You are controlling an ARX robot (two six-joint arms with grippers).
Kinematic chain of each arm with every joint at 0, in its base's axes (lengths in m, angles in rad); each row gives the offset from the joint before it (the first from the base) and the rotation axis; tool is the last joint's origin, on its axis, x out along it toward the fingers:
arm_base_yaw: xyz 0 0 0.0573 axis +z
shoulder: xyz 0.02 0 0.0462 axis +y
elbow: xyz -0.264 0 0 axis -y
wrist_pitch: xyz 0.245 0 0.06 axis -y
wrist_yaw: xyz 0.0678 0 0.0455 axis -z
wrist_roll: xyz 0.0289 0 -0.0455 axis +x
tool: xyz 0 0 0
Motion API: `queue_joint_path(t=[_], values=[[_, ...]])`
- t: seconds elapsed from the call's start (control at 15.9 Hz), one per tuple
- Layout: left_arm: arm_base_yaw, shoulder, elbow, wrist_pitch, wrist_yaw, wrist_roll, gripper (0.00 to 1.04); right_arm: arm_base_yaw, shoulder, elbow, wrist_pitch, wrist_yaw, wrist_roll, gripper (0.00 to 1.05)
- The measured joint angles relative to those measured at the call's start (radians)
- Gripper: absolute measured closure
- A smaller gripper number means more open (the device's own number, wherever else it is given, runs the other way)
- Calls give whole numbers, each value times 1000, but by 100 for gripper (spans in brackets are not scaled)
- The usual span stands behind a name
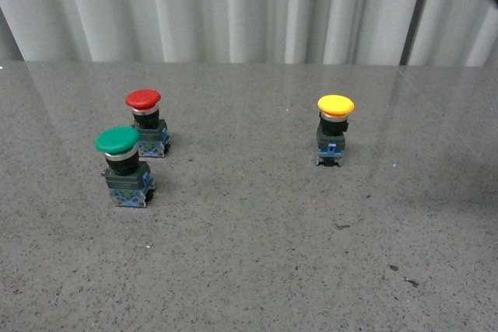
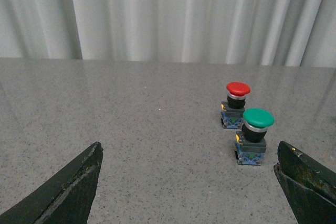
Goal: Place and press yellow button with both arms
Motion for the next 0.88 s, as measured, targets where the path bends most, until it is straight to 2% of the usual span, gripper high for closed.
queue_joint_path(t=[0.25,0.5,0.57,0.88], values=[[0,0,0,0,0,0,7,99,267,253,-80,-5,-6,7],[0,0,0,0,0,0,7,162,323,299,-165,-29,-45,7],[0,0,0,0,0,0,7,168,330,302,-179,-35,-57,15],[0,0,0,0,0,0,7,166,395,349,-272,-40,-110,70]])
